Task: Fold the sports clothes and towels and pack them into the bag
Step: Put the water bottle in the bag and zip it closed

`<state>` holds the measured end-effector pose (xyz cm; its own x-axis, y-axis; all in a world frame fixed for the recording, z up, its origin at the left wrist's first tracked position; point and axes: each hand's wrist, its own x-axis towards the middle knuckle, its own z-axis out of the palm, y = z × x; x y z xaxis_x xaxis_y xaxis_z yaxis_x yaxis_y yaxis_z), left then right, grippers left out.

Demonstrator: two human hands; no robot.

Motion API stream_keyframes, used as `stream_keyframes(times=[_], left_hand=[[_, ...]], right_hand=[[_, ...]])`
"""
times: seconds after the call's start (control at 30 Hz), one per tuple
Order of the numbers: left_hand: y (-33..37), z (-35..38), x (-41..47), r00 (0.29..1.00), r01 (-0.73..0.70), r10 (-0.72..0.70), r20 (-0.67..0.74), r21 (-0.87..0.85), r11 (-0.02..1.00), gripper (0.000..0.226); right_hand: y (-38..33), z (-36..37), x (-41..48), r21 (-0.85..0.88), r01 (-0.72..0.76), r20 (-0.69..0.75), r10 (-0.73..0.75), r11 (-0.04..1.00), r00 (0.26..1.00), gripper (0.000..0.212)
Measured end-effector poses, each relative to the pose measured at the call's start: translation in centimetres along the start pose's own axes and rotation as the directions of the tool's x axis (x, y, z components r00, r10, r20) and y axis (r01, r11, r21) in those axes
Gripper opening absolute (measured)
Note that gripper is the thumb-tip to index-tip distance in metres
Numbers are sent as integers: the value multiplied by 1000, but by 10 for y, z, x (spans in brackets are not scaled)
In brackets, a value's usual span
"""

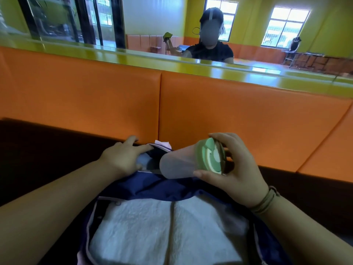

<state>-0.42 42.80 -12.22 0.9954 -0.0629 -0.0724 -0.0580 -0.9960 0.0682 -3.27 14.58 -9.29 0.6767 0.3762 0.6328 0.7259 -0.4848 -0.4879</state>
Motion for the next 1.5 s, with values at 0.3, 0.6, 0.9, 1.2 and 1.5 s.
stream_keyframes(times=[0.3, 0.6, 0.9, 1.2, 1.5], left_hand=[[6, -21, 14, 994, -61, 59, 91, 22, 998, 91], [2, -34, 17, 988, -146, 146, 56, 4, 989, 102], [-1, -34, 21, 982, -180, 179, 67, 4, 984, 105], [-7, -28, 13, 985, -164, 165, 46, -30, 986, 78], [23, -45, -35, 955, -229, 237, -180, 66, 971, 35]], right_hand=[[-13, 48, 51, -367, 313, 302, -206, 876, 931, 79], [-1, 97, 71, -449, 453, 573, -140, 770, 807, 43], [1, 102, 71, -463, 584, 738, -75, 666, 671, 37], [7, 94, 74, -404, 447, 797, 67, 798, 601, 33], [-30, 11, 52, -406, 327, 586, -31, 853, 810, 22]])
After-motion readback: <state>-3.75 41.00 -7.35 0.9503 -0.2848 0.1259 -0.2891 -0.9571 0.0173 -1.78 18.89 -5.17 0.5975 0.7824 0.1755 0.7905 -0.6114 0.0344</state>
